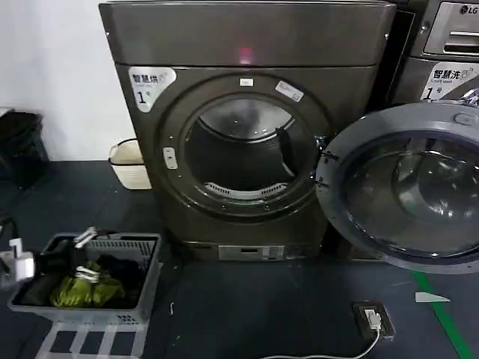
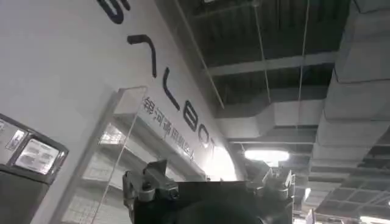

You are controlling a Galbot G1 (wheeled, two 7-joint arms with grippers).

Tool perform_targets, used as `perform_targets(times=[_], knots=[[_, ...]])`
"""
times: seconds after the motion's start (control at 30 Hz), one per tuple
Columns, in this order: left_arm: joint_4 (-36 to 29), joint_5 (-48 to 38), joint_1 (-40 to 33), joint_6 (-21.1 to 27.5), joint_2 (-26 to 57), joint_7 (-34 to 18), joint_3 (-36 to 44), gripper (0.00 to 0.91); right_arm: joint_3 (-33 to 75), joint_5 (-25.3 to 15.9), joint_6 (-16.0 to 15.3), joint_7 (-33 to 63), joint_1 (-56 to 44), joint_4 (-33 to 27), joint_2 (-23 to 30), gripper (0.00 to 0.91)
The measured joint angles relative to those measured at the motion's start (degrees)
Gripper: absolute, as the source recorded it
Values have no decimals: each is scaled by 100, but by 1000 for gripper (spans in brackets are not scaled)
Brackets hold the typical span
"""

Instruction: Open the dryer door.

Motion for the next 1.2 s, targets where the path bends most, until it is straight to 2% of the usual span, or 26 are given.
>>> perform_targets(times=[0.2,0.47,0.73,1.2], knots=[[336,127,246,706,256,328,-184,907,-111,-10,3,-14,57,-19,-9,907],[666,517,558,1216,322,718,-396,907,-187,-50,10,-10,11,87,35,907],[1149,709,453,1299,82,961,-428,907,-135,-73,42,8,-68,78,64,907],[1323,690,363,1375,-87,978,-436,907,-127,-122,177,59,-125,97,108,907]])
